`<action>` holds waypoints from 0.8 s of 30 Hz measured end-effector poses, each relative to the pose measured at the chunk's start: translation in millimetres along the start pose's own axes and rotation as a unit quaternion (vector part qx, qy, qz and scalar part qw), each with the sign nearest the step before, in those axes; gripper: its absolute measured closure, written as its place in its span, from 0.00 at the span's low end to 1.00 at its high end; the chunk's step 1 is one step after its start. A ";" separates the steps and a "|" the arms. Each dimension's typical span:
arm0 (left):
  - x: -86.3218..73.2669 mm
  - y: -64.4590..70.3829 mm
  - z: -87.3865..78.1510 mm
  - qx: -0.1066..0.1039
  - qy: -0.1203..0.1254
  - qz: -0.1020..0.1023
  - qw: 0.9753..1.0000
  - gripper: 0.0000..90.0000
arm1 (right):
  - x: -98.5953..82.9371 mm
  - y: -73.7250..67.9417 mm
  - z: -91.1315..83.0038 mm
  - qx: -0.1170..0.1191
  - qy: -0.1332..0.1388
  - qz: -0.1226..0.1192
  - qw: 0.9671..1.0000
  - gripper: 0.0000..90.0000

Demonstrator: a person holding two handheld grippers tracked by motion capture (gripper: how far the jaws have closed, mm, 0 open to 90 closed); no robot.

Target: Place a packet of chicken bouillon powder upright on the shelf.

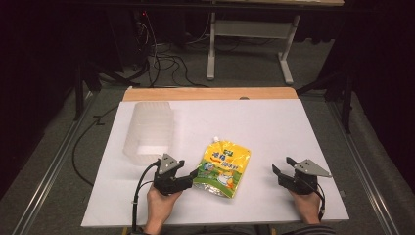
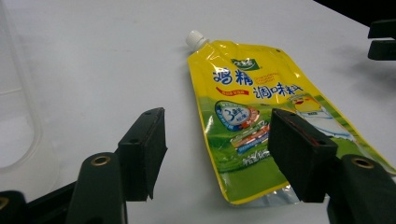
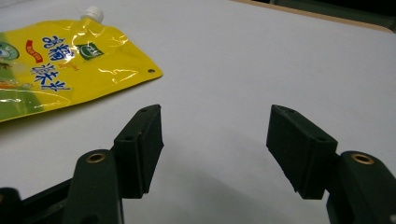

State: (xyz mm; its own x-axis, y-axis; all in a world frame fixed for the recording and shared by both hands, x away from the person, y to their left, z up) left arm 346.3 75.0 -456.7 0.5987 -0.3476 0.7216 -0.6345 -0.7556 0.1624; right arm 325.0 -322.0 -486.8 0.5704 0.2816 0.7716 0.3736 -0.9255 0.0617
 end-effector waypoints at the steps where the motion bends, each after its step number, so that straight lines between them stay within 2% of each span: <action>1: 4.8 2.8 1.7 0.004 -0.001 0.009 1.000 0.41 | 0.0 0.1 0.1 0.000 0.000 0.000 1.000 0.41; 10: 20.7 10.0 16.4 0.004 -0.020 0.027 0.999 0.39 | 0.2 -0.1 0.5 0.000 -0.004 0.004 1.000 0.41; 12: 23.9 10.3 21.5 0.009 -0.024 0.024 0.999 0.38 | 0.2 -0.4 0.6 -0.002 -0.004 0.001 1.000 0.41; 13: 27.0 9.3 26.1 0.011 -0.030 0.012 0.999 0.38 | 0.2 -0.6 0.7 -0.003 -0.003 -0.002 1.000 0.40; 14: 27.0 9.3 26.1 0.011 -0.030 0.012 0.999 0.38 | 0.2 -0.6 0.7 -0.003 -0.003 -0.002 1.000 0.40; 16: 29.9 7.8 31.6 0.012 -0.037 -0.001 0.999 0.37 | 0.3 -0.8 0.8 -0.003 -0.003 -0.003 1.000 0.40; 23: 37.2 6.4 50.5 0.019 -0.061 -0.001 0.998 0.36 | 0.4 -1.2 0.9 -0.005 -0.006 -0.002 1.000 0.40; 24: 38.5 5.9 56.7 0.026 -0.064 -0.005 0.998 0.36 | 0.4 -1.2 1.0 -0.004 -0.007 -0.002 1.000 0.40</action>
State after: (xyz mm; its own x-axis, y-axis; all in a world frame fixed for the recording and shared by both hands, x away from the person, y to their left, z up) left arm 393.3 25.7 -466.1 0.6641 -0.4065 0.6275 -0.6051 -0.7852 0.1317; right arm 325.4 -320.5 -487.2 0.5791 0.2888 0.7624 0.3694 -0.9266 0.0704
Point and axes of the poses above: each handheld gripper's, and its own axes: z roughly forward along the jaws, x roughly out of its top, y roughly to its right, the point moved 2 cm from there along z, roughly forward along the jaws, and after that the axes turned 11 degrees about -y, right-handed, at the moved point
